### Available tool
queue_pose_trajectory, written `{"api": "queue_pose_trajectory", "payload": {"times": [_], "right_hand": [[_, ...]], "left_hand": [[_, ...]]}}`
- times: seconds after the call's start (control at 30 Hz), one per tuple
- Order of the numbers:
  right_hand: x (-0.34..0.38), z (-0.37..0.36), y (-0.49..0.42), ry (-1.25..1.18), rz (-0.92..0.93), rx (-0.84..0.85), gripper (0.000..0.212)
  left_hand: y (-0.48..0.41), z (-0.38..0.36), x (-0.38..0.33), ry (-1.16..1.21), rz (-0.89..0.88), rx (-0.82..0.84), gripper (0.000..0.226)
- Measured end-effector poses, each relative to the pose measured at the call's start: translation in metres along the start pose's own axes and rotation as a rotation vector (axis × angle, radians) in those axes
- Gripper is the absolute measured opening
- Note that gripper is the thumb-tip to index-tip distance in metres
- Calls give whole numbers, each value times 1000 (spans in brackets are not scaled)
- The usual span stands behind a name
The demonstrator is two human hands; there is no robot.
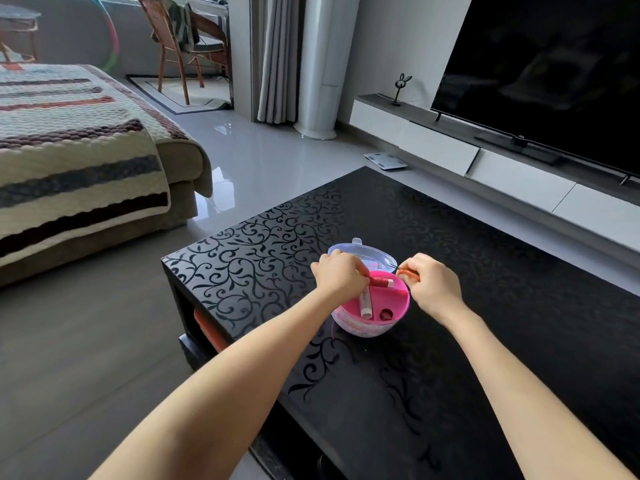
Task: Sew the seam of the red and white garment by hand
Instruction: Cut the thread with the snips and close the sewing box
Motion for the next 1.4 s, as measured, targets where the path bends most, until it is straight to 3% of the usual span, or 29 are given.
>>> {"api": "queue_pose_trajectory", "payload": {"times": [0.37,0.73,0.9,1.07,1.2,1.4], "right_hand": [[-6,-16,-5,-153,10,41,9],[8,-15,-6,-110,137,9,10],[6,-12,-7,-13,98,55,9],[-5,-3,7,-177,61,-20,15],[-15,4,30,-266,-92,-161,13],[7,-9,76,-363,-147,-144,6]], "left_hand": [[-2,-6,6,176,121,21,21],[-6,-8,9,191,135,32,19],[-6,-4,9,200,101,11,16],[-9,13,33,496,205,-79,33],[-11,12,51,564,289,-44,12],[5,13,66,848,483,-78,26]]}}
Point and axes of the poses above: each hand's wrist, its own y-axis away from the middle knuckle, its own z-axis out of the back of the hand, x = y × z, the point moved 6 cm from there along -y, towards the middle knuckle, and after that the axes turned 5 degrees about y, right-handed, at the moved point
